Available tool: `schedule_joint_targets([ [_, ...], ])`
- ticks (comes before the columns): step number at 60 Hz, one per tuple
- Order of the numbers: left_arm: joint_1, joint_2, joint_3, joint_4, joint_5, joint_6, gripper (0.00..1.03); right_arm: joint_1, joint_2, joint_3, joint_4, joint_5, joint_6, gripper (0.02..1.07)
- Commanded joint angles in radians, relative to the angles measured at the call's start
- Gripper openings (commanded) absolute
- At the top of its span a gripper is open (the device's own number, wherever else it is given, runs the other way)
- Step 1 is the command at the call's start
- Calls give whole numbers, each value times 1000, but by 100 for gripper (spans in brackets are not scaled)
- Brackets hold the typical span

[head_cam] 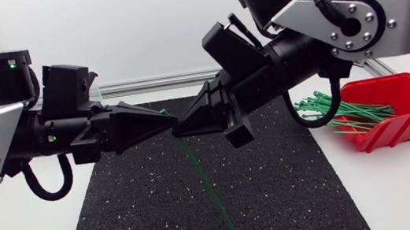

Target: Take a green cable tie from the red box, thread the tail through the head to close it, then place it in the transparent bin on the left.

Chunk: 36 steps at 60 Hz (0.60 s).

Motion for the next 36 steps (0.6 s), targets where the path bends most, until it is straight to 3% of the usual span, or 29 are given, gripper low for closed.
schedule_joint_targets([
  [1,3,-4,-36,7,9,8,23,7,-22,-32,10,-11,-1,8],
  [3,3,-6,-37,9,9,7,33,7,-25,-38,11,-13,0,8],
  [17,33,-26,-51,41,6,-18,60,4,-26,-64,59,-22,51,8],
  [24,58,-37,-65,76,6,-51,65,-12,-29,-70,93,-34,98,8],
  [36,75,-46,-102,274,5,-200,66,-50,-32,-66,171,-60,193,8],
])
